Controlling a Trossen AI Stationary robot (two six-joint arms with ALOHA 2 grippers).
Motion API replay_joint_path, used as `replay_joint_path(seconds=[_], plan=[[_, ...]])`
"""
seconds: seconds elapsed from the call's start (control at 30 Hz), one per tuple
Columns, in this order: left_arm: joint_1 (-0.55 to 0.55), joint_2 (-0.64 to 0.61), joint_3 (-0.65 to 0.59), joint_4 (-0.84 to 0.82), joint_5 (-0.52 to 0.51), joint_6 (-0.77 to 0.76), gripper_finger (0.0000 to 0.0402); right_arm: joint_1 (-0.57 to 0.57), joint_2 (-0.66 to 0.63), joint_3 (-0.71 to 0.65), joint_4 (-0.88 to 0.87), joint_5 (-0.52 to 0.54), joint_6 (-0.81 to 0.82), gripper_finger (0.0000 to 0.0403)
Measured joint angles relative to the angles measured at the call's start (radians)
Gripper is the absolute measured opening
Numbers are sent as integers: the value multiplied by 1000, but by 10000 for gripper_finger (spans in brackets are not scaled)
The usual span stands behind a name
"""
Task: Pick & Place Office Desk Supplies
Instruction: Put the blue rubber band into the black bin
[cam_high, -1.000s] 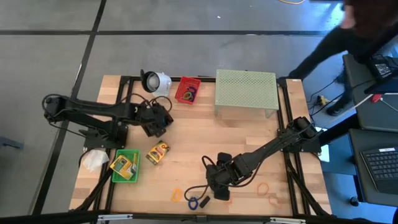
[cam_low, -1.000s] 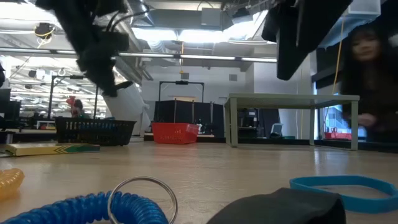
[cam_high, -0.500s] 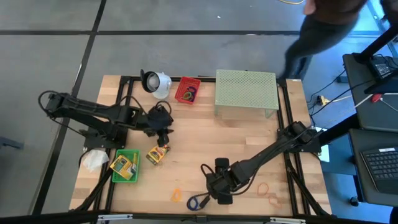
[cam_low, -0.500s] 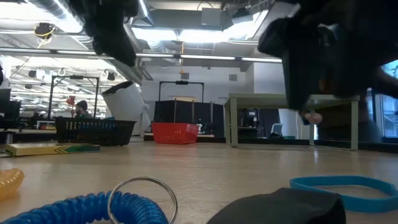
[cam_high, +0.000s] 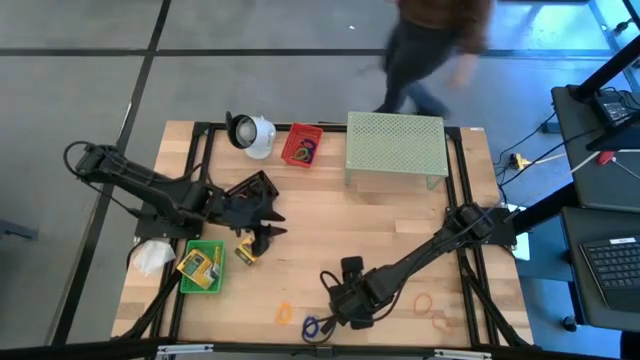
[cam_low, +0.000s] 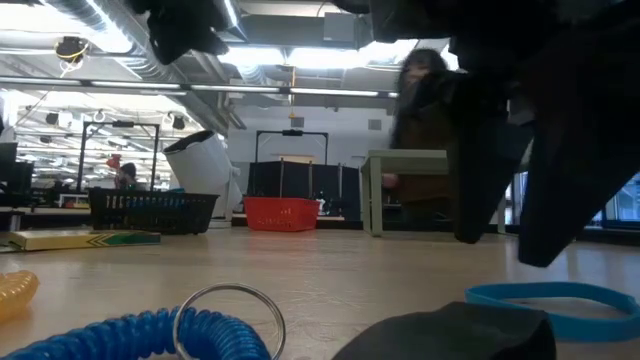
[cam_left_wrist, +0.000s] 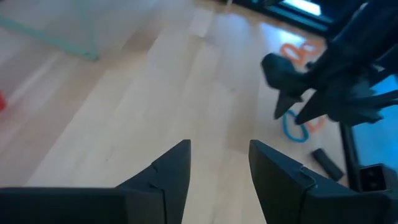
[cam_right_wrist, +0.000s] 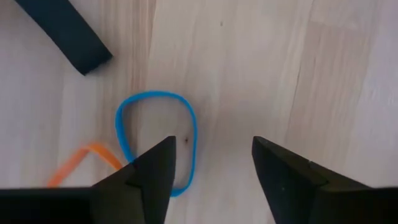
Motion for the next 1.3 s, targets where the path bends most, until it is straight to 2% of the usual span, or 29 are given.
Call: replay_joint_path(seconds=[0.23, 0.57, 0.93, 1.17, 1.3], plan=[[-33, 0, 0, 45, -3, 0, 157, 12, 20, 0, 47, 1, -4, 170], [-40, 0, 0, 59, -3, 0, 157, 13, 57, 4, 54, -4, 1, 140], [-40, 0, 0, 59, -3, 0, 157, -18, 59, 3, 58, -110, 66, 10], [-40, 0, 0, 60, -2, 6, 157, -32, 41, -1, 53, -113, 78, 4], [-42, 0, 0, 59, 8, 51, 157, -47, -23, -4, 13, -60, 72, 4]])
